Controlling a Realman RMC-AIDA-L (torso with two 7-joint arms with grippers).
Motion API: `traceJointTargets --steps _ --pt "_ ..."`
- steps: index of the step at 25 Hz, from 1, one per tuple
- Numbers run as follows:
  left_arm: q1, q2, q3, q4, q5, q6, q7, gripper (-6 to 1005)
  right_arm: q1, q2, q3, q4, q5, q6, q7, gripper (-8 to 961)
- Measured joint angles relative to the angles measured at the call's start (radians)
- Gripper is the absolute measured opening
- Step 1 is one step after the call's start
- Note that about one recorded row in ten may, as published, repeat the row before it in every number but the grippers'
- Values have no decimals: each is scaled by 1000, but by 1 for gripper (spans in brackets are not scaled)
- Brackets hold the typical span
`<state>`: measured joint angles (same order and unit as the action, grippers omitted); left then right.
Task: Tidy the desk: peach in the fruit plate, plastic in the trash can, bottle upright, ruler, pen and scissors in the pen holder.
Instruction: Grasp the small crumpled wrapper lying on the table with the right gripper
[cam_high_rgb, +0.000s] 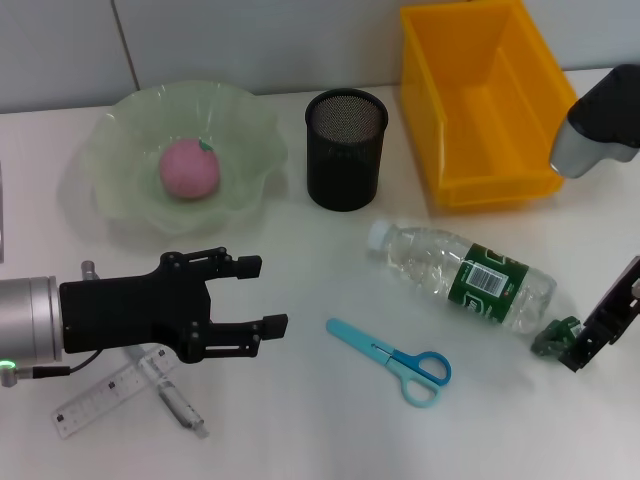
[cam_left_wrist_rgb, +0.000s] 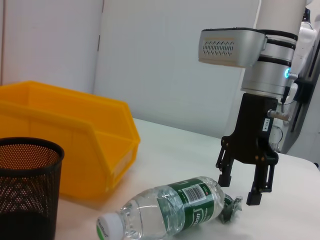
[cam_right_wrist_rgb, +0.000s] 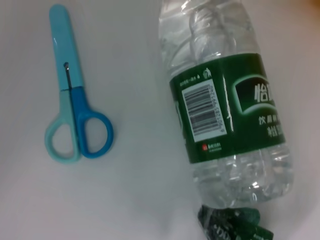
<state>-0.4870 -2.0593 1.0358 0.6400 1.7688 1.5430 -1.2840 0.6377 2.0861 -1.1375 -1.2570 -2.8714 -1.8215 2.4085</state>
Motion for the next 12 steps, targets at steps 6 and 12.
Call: traceJointTargets --steps 6,12 --pt "-1 1 -6 0 0 0 0 812 -2 0 -7 11 7 20 -5 706" --pt "-1 1 -7 0 0 0 0 812 -8 0 -9 23 25 50 -15 699"
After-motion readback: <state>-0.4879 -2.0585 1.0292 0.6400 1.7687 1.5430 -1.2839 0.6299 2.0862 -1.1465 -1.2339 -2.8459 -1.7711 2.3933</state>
